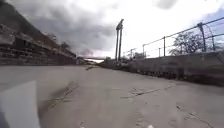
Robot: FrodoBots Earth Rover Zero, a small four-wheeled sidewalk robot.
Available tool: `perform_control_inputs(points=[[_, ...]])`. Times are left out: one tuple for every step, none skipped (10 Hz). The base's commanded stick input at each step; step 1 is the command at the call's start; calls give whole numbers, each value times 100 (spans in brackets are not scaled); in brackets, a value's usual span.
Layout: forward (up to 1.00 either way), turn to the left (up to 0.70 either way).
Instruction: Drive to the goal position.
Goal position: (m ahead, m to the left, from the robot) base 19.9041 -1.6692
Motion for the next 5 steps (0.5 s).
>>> perform_control_inputs(points=[[70,0],[70,0],[70,0],[70,0],[70,0]])
